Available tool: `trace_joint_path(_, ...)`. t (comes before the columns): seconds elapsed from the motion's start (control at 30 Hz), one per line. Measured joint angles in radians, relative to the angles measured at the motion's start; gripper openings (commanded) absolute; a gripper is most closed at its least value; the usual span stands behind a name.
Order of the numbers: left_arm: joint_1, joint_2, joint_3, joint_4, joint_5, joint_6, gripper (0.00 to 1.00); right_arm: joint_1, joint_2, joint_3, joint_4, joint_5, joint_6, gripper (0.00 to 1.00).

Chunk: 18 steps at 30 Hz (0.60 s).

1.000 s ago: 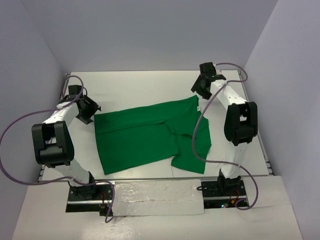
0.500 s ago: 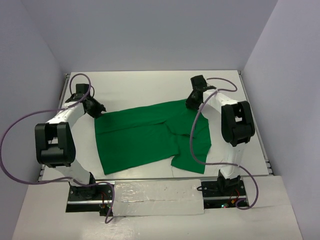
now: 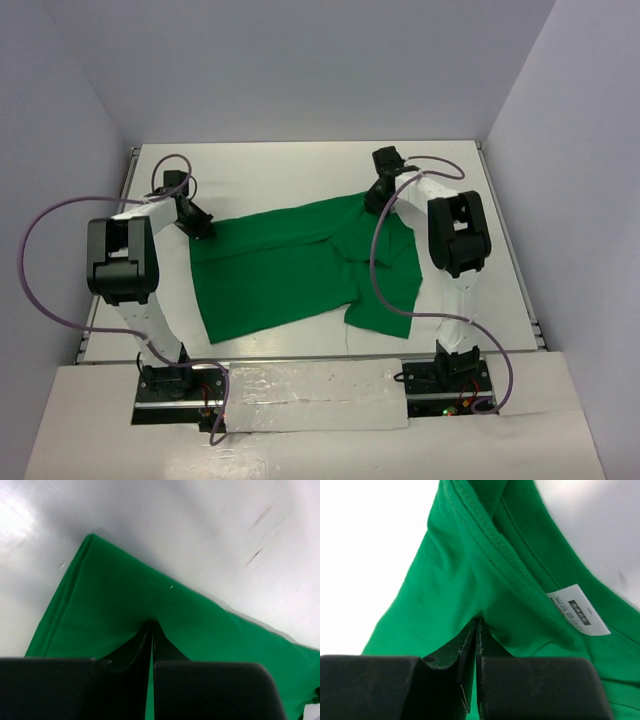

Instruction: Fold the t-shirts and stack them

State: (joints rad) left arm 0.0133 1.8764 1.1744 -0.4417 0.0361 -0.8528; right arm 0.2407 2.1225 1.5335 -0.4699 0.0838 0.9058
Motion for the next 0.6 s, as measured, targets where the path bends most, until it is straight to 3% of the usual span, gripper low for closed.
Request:
trace_joint_path(0.3, 0.011, 0.144, 0.191, -0.017, 0.031, 0.0, 0.1, 0.002, 0.205, 0.337, -0.1, 0.015, 0.008, 0.09)
trace_joint_path(0.6, 0.036, 0.368, 0.525, -0.064, 0.06, 0.019, 0.11, -0.002, 0.367, 0.623, -0.199, 0.019, 0.006, 0.09)
